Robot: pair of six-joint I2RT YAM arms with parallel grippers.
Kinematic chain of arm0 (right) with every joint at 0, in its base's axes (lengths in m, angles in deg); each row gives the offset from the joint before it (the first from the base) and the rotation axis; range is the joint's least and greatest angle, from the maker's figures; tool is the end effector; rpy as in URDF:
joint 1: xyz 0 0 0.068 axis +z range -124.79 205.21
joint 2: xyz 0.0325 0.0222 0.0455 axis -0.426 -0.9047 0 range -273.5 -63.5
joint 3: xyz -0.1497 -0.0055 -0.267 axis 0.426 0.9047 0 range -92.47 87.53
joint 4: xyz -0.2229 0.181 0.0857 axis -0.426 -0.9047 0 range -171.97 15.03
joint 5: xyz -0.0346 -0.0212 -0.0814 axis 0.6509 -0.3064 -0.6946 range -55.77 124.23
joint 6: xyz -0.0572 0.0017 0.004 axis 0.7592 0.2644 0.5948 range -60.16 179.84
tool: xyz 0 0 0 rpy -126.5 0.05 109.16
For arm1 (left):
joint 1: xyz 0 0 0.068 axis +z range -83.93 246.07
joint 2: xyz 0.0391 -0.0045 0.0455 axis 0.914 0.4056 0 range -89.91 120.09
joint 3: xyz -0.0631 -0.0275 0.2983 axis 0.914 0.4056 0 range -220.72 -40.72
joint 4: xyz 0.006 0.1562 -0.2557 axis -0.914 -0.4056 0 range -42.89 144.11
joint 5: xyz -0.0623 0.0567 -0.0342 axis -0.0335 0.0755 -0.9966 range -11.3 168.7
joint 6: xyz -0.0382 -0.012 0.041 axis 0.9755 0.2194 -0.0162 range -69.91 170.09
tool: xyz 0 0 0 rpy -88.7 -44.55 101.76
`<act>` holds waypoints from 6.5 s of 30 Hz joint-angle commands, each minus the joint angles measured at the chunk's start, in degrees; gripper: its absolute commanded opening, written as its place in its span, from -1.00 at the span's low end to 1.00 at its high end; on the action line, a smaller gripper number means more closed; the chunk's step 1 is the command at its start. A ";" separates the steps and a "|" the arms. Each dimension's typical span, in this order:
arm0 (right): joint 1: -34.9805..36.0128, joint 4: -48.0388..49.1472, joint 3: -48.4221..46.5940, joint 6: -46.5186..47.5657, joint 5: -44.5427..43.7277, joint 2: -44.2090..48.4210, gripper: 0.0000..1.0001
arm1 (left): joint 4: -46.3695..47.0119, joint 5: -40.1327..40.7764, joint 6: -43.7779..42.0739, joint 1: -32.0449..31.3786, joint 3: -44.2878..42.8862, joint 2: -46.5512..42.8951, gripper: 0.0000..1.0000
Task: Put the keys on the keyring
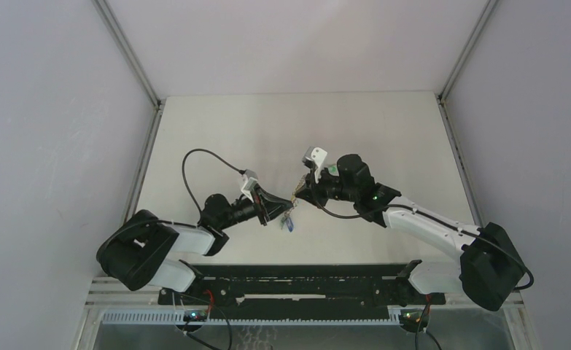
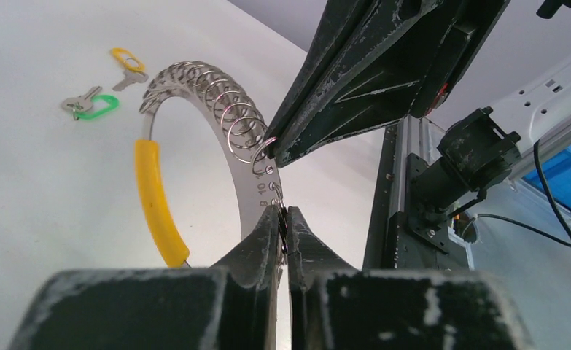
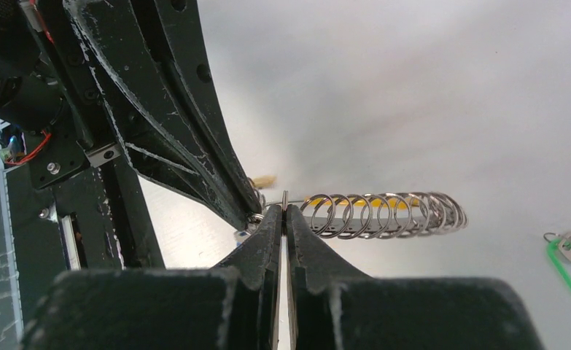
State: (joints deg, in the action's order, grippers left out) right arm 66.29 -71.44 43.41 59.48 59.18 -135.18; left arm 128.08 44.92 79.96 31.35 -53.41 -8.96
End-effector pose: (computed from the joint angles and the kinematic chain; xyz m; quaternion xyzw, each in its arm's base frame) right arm 0.2210 0.2154 0.2728 -0.3952 0.7269 0.3575 0.4331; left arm 0.1858 -0.1562 0.1759 0.2424 0.6324 -0.5439 0.4955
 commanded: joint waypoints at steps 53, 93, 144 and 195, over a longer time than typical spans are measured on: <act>20.81 42.53 13.92 26.81 -17.31 -11.88 -0.45 | -62.43 36.43 50.60 -1.23 -6.82 -29.49 -0.99; 24.56 49.44 8.21 31.57 -29.56 -25.08 -0.82 | -62.02 37.38 55.39 -1.45 -4.27 -30.46 -0.99; -5.70 13.70 2.37 22.93 35.58 -5.52 -1.00 | -39.26 18.48 -11.12 -5.86 0.02 -34.25 0.20; -5.63 6.48 0.50 27.03 40.45 -4.65 -1.00 | -33.19 21.33 -15.66 -8.08 -5.02 -23.74 0.41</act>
State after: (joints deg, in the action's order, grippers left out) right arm 60.24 -65.91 46.52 85.18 96.78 -140.97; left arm 90.93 64.97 63.08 23.63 -54.46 -32.88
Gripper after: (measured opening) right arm 0.003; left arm 0.710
